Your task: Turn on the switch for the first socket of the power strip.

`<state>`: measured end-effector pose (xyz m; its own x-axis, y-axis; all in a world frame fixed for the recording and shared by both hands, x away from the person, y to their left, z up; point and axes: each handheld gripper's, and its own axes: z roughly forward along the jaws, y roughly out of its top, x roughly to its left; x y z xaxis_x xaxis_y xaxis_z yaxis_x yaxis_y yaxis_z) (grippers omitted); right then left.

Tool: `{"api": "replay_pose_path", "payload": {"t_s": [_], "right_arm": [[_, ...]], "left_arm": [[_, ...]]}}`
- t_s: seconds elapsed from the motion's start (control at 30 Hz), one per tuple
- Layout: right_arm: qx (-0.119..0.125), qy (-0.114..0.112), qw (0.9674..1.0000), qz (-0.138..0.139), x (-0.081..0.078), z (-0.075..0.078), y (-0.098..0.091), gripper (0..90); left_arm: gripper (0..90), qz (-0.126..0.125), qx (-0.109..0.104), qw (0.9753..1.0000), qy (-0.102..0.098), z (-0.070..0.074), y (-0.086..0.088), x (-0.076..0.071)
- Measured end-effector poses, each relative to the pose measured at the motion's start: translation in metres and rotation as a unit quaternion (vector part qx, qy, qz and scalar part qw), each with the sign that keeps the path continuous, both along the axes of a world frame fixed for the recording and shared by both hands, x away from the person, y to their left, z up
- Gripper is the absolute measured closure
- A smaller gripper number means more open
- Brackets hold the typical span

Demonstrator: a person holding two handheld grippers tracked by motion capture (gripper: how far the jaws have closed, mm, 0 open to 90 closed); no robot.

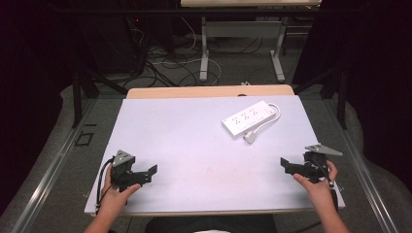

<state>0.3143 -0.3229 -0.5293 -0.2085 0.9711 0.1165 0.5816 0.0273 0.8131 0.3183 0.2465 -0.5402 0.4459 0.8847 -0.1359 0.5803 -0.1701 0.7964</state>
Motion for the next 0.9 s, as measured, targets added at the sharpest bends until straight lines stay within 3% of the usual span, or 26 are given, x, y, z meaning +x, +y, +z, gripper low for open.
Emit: {"api": "replay_pose_path", "payload": {"t_s": [0.13, 0.23, 0.9], "right_arm": [[-0.007, -0.01, 0.9999, -0.002, -0.016, 0.002, 0.001, 0.0], [-0.008, -0.011, 0.9999, 0.003, -0.019, 0.004, 0.003, 0.0], [-0.051, -0.013, 0.9984, 0.02, 0.004, 0.037, 0.007, 0.3]], "left_arm": [[3.8, 0.007, 0.0, 0.9999, -0.007, 0.001, 0.002, 0.0], [3.8, 0.011, 0.0, 0.9999, -0.011, 0.002, 0.003, -0.001], [3.9, 0.006, 0.01, 0.9997, -0.019, 0.003, 0.0, -0.005]]}}
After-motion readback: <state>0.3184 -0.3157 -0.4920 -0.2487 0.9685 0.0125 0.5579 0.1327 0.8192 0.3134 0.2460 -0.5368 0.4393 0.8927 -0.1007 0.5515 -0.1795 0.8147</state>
